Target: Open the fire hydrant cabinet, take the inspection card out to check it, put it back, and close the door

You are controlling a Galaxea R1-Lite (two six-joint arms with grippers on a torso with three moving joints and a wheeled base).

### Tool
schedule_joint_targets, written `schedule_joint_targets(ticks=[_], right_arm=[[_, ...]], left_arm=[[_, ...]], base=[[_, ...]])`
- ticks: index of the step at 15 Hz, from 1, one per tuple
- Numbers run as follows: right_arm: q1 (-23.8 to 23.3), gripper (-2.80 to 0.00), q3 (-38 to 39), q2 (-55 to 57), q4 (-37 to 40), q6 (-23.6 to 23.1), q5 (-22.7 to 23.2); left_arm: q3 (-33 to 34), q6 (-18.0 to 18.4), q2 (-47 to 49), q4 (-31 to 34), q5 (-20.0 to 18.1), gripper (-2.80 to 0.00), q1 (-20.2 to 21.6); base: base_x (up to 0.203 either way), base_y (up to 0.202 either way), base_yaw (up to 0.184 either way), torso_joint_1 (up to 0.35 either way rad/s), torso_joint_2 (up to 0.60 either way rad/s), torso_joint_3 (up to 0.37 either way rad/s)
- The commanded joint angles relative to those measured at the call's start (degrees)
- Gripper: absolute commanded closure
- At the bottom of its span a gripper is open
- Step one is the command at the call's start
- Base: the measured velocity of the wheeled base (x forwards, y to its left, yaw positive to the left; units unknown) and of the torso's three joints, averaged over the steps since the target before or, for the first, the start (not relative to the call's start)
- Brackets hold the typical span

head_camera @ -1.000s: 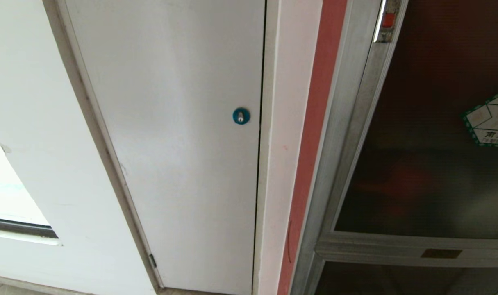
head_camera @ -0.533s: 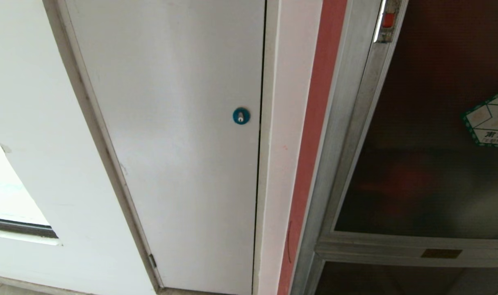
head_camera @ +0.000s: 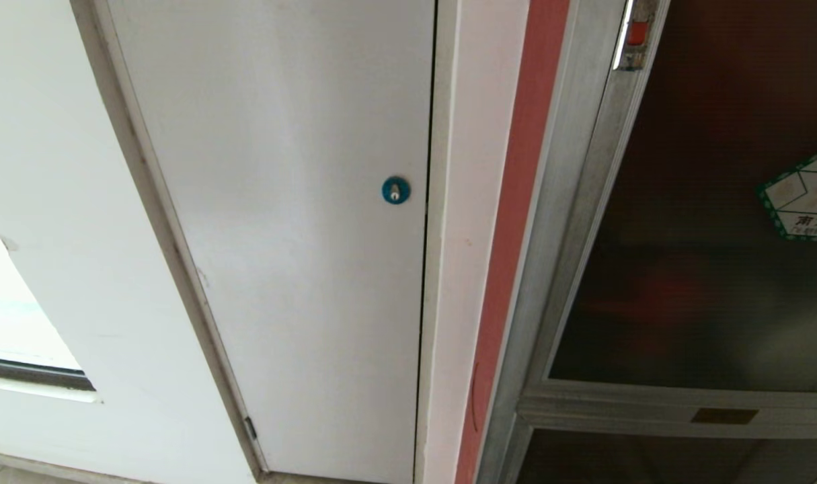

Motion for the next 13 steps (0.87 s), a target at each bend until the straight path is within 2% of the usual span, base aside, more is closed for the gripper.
schedule_joint_targets(ticks=[1,13], right_arm=[[0.01,0.00,0.26,0.00,-0.02,0.00,-0.01],[0.01,0.00,0.26,0.00,-0.02,-0.08,0.07]], left_arm=[[0.01,-0.02,0.07,-0.07,0.02,0.00,-0.02],[0.01,-0.02,0.07,0.02,0.02,0.00,-0.02]], base=[[0.000,0.000,0.000,0.000,0.00,0.000],[0.000,0.000,0.000,0.000,0.00,0.000]])
